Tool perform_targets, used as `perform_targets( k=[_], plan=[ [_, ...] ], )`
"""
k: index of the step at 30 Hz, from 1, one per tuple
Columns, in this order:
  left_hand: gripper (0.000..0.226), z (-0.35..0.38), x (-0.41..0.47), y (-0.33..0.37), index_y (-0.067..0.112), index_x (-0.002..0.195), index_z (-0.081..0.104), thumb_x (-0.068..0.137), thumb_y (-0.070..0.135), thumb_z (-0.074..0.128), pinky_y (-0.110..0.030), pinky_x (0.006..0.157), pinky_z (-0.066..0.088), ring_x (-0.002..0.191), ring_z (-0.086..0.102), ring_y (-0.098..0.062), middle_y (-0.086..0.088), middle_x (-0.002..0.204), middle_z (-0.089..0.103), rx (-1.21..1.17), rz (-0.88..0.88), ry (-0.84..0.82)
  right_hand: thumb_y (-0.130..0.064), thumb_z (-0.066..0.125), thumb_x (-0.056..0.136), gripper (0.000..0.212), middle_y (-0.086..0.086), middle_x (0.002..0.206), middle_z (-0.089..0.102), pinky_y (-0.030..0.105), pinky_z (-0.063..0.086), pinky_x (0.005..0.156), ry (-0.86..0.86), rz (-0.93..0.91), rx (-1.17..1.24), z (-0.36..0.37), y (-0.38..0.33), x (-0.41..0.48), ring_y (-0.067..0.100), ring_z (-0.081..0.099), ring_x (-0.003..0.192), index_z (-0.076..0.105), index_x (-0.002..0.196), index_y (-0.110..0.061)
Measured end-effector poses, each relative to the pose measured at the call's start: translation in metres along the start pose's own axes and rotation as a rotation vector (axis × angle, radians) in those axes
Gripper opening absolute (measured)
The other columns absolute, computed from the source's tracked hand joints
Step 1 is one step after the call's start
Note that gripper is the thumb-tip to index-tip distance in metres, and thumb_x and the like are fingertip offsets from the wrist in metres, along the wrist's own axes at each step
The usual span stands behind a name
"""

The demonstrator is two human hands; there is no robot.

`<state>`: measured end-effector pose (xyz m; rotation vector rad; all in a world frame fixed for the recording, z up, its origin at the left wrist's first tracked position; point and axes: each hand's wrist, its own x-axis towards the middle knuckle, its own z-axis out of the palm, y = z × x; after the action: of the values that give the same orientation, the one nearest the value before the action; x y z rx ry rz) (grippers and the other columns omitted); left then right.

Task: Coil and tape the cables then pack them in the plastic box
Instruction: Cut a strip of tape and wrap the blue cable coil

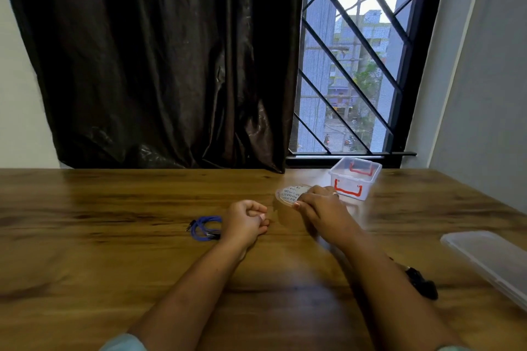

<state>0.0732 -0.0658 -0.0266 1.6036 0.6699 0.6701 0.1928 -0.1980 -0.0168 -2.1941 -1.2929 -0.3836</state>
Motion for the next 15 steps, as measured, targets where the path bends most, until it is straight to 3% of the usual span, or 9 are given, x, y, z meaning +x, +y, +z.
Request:
perform_targets(
  k=[2,4,6,9,15],
  plan=[
    [0.015,0.0,0.001,0.0,0.005,0.094,0.062,0.092,-0.003,0.049,-0.024,0.067,0.056,0.083,0.066,-0.018,-0.01,0.091,0.065,0.019,-0.011,0.006,-0.026,0.048,0.097,0.02,0.0,0.103,0.054,0.032,0.037,0.079,0.064,0.05,0.028,-0.006,-0.004,-0.001,0.017,0.041,0.096,0.064,0.106,-0.019],
    [0.016,0.0,0.001,0.001,0.007,0.093,0.061,0.092,-0.001,0.048,-0.024,0.068,0.056,0.083,0.065,-0.017,-0.009,0.092,0.065,0.037,-0.031,-0.009,-0.015,0.057,0.09,0.019,0.001,0.107,0.057,0.034,0.044,0.077,0.056,0.172,-0.107,-0.016,-0.001,-0.002,0.02,0.048,0.096,0.056,0.108,-0.019],
    [0.017,0.001,0.0,0.003,0.01,0.092,0.061,0.092,0.0,0.047,-0.025,0.069,0.056,0.087,0.064,-0.018,-0.009,0.094,0.064,0.046,-0.053,-0.04,-0.013,0.062,0.083,0.025,0.003,0.105,0.062,0.033,0.048,0.069,-0.084,0.35,-0.32,-0.028,0.003,-0.007,0.021,0.056,0.085,0.053,0.106,-0.02],
    [0.017,0.0,-0.001,0.005,0.01,0.096,0.062,0.092,0.001,0.048,-0.027,0.074,0.056,0.095,0.062,-0.021,-0.01,0.099,0.063,0.055,-0.086,-0.095,-0.022,0.061,0.084,0.01,0.001,0.09,0.059,0.025,0.038,0.06,-0.242,0.49,-0.405,-0.038,-0.002,-0.013,0.015,0.049,0.07,0.056,0.093,-0.019],
    [0.014,-0.009,0.0,0.01,0.01,0.095,0.061,0.091,0.0,0.052,-0.021,0.069,0.053,0.099,0.06,-0.017,-0.009,0.105,0.061,0.022,-0.136,-0.269,-0.033,0.06,0.084,0.029,0.001,0.11,0.061,0.026,0.039,0.071,-0.241,0.537,-0.455,-0.036,-0.012,-0.014,0.02,0.059,0.104,0.058,0.11,-0.021]
  ],
)
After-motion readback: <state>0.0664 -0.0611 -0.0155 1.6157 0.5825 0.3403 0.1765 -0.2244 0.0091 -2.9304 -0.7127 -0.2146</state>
